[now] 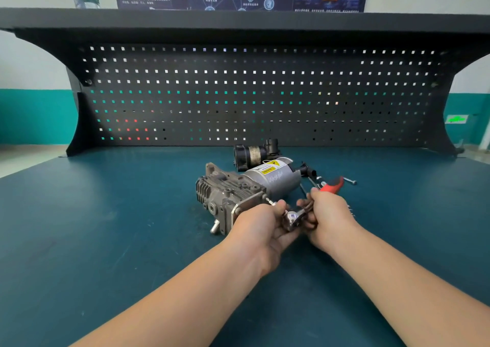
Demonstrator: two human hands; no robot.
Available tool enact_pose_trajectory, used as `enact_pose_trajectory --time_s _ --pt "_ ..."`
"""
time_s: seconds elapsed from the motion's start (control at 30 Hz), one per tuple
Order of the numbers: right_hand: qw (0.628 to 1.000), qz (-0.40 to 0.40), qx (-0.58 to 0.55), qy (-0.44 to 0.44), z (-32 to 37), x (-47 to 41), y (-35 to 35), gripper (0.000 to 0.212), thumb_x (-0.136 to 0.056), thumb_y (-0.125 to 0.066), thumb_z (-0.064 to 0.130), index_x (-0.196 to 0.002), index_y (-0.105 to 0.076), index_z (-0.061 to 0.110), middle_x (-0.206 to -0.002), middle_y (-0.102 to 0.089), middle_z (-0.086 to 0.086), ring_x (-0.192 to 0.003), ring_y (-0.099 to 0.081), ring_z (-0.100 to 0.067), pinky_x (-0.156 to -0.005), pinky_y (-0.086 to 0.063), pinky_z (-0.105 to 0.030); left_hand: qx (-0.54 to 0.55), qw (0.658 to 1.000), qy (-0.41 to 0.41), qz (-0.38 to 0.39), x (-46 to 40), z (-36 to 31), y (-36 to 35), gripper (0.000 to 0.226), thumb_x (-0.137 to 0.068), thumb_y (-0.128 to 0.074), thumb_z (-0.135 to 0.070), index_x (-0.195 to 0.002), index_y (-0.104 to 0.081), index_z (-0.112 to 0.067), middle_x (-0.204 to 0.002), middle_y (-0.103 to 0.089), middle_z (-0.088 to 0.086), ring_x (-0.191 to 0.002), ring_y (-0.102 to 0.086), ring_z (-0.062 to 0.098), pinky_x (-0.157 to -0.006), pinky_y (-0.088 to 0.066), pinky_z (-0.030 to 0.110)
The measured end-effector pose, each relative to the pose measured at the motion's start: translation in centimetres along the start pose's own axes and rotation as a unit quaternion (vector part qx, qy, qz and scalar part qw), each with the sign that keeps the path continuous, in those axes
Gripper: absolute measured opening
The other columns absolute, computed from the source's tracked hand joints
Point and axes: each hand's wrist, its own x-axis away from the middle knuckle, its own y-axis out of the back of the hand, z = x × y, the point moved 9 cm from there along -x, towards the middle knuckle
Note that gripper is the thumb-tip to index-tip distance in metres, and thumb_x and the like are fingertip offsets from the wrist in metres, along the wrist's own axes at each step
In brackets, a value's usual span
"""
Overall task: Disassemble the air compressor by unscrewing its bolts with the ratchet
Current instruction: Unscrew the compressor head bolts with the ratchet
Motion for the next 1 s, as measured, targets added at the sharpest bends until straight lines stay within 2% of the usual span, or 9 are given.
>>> enact_pose_trajectory --time_s 0.17,0.27,0.4,0.47,0.53,0.6,0.77,0.87,1.0 --pt "0.951 0.013 0.114 0.287 5.3 2.3 -1.1 0.029 -0.101 -0.039 0.029 -0.077 -0.046 0.014 -0.046 -0.056 0.005 -0.035 -0.044 -0.005 -0.043 -0.036 -0.023 0.0 1.0 -0.011 0.01 0.2 0.1 -0.1 0.008 -0.09 -0.059 -0.007 -0.093 -0.061 0.0 -0.091 -0.065 0.018 -0.072 -0.062 0.024 -0.062 -0.057 0.031" --pt "0.83 0.077 0.211 0.511 7.6 7.1 -3.3 0.024 -0.098 -0.041 0.033 -0.078 -0.043 0.021 -0.053 -0.056 0.006 -0.05 -0.051 -0.008 -0.056 -0.041 -0.024 0.004 1.0 -0.019 0.013 0.3 0.1 -0.2 0.009 -0.087 -0.064 -0.01 -0.086 -0.066 -0.002 -0.08 -0.067 0.013 -0.068 -0.063 0.021 -0.055 -0.058 0.027" --pt "0.587 0.152 0.346 0.716 6.8 13.6 -6.4 0.01 -0.092 -0.046 0.029 -0.092 -0.049 0.019 -0.061 -0.058 0.004 -0.05 -0.05 -0.016 -0.049 -0.041 -0.031 0.063 0.997 -0.004 0.047 0.8 0.3 -0.8 0.021 -0.094 -0.05 -0.016 -0.079 -0.065 -0.011 -0.067 -0.07 0.003 -0.058 -0.067 0.012 -0.052 -0.054 0.02" --pt "0.543 0.153 0.359 0.743 6.3 14.4 -6.8 0.02 -0.091 -0.048 0.026 -0.09 -0.057 0.008 -0.061 -0.056 0.004 -0.049 -0.051 -0.019 -0.046 -0.042 -0.035 0.098 0.993 -0.001 0.062 1.0 0.1 -1.0 0.027 -0.096 -0.044 -0.017 -0.078 -0.062 -0.014 -0.063 -0.07 0.001 -0.054 -0.067 0.01 -0.05 -0.052 0.018" --pt "0.595 0.148 0.344 0.712 6.8 13.6 -6.5 0.016 -0.092 -0.048 0.029 -0.085 -0.054 0.015 -0.062 -0.051 0.01 -0.05 -0.05 -0.019 -0.048 -0.042 -0.036 0.056 0.997 0.002 0.048 0.7 0.1 -0.7 0.026 -0.094 -0.045 -0.009 -0.075 -0.064 -0.01 -0.065 -0.069 0.004 -0.059 -0.066 0.014 -0.057 -0.056 0.023" --pt "0.69 0.14 0.311 0.638 7.3 11.4 -5.6 0.015 -0.093 -0.048 0.032 -0.08 -0.042 0.028 -0.059 -0.049 0.012 -0.052 -0.049 -0.015 -0.053 -0.041 -0.033 0.01 1.0 0.003 0.029 0.5 -0.1 -0.4 0.022 -0.091 -0.047 -0.001 -0.077 -0.064 -0.004 -0.064 -0.063 0.008 -0.057 -0.06 0.017 -0.05 -0.055 0.024" --pt "0.867 0.053 0.216 0.445 7.4 5.8 -3.0 0.025 -0.1 -0.043 0.03 -0.077 -0.044 0.02 -0.051 -0.055 0.01 -0.046 -0.047 -0.003 -0.052 -0.037 -0.022 0.005 1.0 0.004 0.015 0.4 -0.1 -0.3 0.007 -0.092 -0.053 -0.003 -0.091 -0.058 0.001 -0.075 -0.062 0.015 -0.068 -0.06 0.024 -0.06 -0.054 0.035" --pt "0.957 -0.002 0.14 0.255 5.5 2.2 -1.0 0.024 -0.1 -0.042 0.028 -0.081 -0.048 0.014 -0.047 -0.056 0.005 -0.033 -0.043 -0.003 -0.041 -0.034 -0.021 0.004 1.0 0.004 0.015 0.3 0.0 -0.4 0.009 -0.093 -0.052 -0.005 -0.095 -0.058 0.001 -0.085 -0.065 0.017 -0.075 -0.061 0.025 -0.061 -0.053 0.034" --pt "1.0 -0.021 -0.02 -0.011 0.6 0.7 0.2 0.028 -0.101 -0.042 0.024 -0.076 -0.043 0.013 -0.049 -0.053 -0.004 -0.018 -0.026 -0.004 -0.03 -0.018 -0.007 -0.003 1.0 0.002 0.013 0.1 0.0 -0.4 0.01 -0.094 -0.051 -0.007 -0.096 -0.058 -0.001 -0.075 -0.064 0.014 -0.067 -0.062 0.022 -0.057 -0.055 0.029"
